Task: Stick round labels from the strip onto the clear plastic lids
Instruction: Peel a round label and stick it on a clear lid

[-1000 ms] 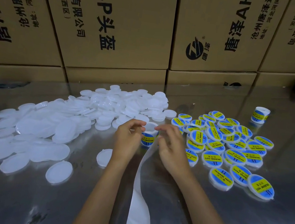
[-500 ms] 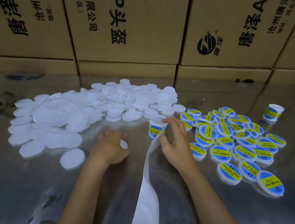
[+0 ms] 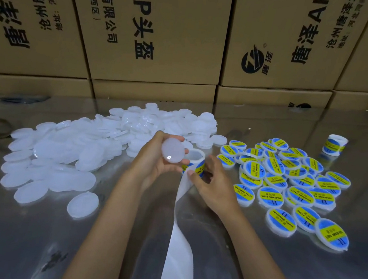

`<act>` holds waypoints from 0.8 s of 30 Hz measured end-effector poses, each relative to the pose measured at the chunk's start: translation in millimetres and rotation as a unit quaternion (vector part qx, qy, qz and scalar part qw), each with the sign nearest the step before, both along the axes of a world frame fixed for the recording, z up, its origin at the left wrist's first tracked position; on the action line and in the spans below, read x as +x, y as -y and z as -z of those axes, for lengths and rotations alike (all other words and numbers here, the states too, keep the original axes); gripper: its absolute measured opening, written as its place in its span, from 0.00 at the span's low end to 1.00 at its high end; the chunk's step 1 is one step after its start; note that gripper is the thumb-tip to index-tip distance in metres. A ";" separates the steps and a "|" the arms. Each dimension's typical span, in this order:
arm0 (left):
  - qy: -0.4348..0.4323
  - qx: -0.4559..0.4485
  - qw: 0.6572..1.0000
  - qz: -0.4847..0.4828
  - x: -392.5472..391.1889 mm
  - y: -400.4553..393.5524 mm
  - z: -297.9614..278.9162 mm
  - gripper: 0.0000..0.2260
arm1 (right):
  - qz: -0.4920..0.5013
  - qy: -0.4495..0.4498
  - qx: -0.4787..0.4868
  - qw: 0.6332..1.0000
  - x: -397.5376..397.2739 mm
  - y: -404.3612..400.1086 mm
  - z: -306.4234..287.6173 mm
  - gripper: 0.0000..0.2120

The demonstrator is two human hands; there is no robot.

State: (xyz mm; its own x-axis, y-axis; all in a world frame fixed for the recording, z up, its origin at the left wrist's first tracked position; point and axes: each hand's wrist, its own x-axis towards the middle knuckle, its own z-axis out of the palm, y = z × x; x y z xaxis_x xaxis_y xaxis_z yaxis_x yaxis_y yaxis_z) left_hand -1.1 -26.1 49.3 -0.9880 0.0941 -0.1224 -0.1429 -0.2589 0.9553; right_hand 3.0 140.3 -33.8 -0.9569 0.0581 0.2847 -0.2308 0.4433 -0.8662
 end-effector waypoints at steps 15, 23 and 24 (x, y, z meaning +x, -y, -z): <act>-0.169 -0.193 0.960 -0.115 -9.6 -32.8 38.5 0.19 | 0.059 -0.007 -0.024 0.998 -5.4 -0.7 2.8 0.16; -0.186 -0.211 0.958 -0.049 -7.7 -41.1 43.9 0.23 | 0.058 -0.042 0.029 0.997 -1.9 2.4 2.3 0.15; -0.186 -0.212 0.958 -0.053 -8.9 -40.9 44.6 0.22 | 0.052 -0.049 0.039 0.997 -1.5 2.6 2.0 0.15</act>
State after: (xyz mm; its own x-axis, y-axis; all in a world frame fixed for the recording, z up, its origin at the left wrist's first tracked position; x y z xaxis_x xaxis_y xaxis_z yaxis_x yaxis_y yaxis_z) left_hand -10.0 14.8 4.6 -0.9719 0.0097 0.2350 0.2332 0.1688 0.9577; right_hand 1.5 137.7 -35.7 -0.9144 0.1297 0.3835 -0.2616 0.5336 -0.8042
